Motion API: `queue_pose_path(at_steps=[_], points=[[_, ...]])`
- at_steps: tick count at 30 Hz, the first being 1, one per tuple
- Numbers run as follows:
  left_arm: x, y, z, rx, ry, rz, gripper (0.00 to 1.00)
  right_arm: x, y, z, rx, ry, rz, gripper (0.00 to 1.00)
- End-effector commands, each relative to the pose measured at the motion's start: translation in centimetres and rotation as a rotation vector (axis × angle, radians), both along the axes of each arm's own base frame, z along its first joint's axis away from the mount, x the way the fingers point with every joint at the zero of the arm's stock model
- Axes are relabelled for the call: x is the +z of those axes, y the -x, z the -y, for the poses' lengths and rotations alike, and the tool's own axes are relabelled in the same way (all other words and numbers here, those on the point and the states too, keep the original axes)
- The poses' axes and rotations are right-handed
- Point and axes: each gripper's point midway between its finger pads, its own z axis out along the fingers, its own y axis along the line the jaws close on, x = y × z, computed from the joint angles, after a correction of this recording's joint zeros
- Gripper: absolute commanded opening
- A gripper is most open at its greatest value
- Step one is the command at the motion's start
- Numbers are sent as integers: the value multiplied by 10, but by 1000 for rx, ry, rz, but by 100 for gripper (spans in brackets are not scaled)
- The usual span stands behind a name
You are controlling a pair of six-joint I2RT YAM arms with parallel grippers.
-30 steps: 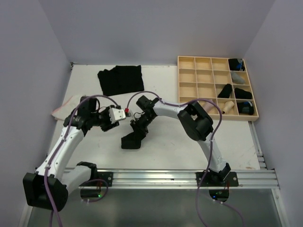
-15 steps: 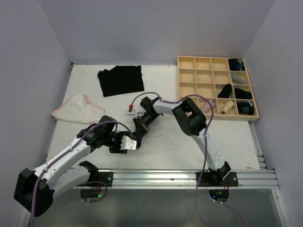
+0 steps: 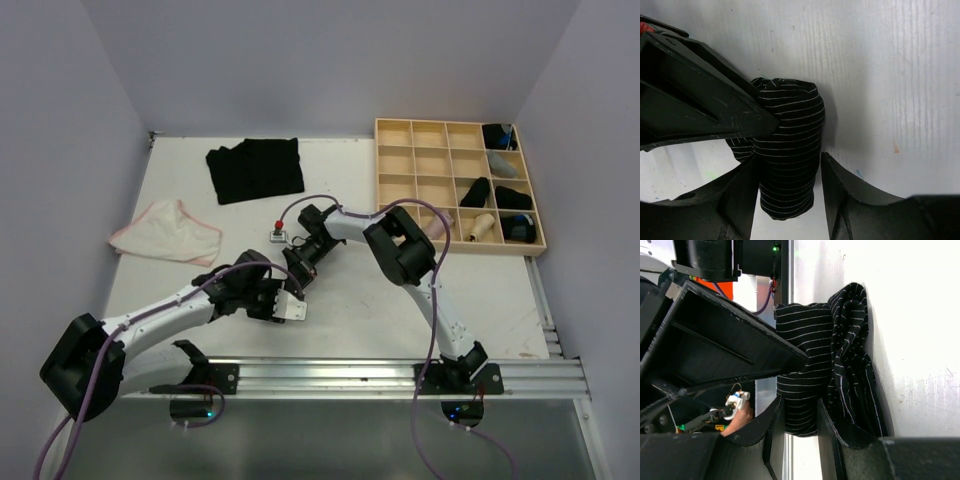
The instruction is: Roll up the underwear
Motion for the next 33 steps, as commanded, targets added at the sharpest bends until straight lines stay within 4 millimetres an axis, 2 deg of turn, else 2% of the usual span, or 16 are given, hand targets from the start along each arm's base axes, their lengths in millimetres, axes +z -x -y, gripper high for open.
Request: queue_pose_path(at_steps=[1, 3, 6, 8, 10, 13, 19, 20, 22, 23, 24, 26, 27, 28, 29, 33], points=[[-8, -2, 6, -18, -11, 28, 52, -68, -2, 16, 33, 180, 147, 0], [-15, 5, 7, -35, -32, -13, 44, -66, -4, 16, 28, 182, 149, 0], [-31, 25, -5, -59, -118, -144, 19, -60, -13, 15, 3, 187, 152, 0], [-38, 41, -12, -80, -171, -246, 7, -47, -24, 13, -23, 184, 176, 14], [-38, 50, -10, -103, -167, -302, 3, -25, -41, 13, -59, 159, 220, 35], [-42, 64, -15, -114, -205, -395, 0, 5, -71, 20, -122, 138, 307, 48], [-41, 85, -19, -143, -255, -561, 0, 73, -150, 34, -245, 103, 585, 53], [-42, 90, -23, -144, -281, -598, 0, 92, -160, 41, -272, 88, 642, 53], [-40, 91, -20, -143, -292, -642, 0, 107, -174, 55, -280, 82, 755, 53], [-38, 94, -23, -128, -311, -689, 0, 130, -179, 66, -303, 60, 810, 52], [-31, 88, -13, -119, -282, -709, 0, 139, -181, 72, -290, 38, 862, 50], [-31, 87, -16, -74, -305, -813, 0, 151, -181, 89, -295, 50, 915, 47], [-26, 75, -7, -55, -287, -817, 0, 172, -175, 95, -285, 21, 982, 44], [-31, 71, -6, -33, -305, -857, 0, 168, -167, 103, -272, 39, 979, 43], [-30, 66, -7, -4, -312, -889, 0, 187, -159, 109, -265, 14, 1041, 42], [-36, 36, 3, 81, -328, -992, 0, 187, -133, 126, -266, 32, 1065, 30]])
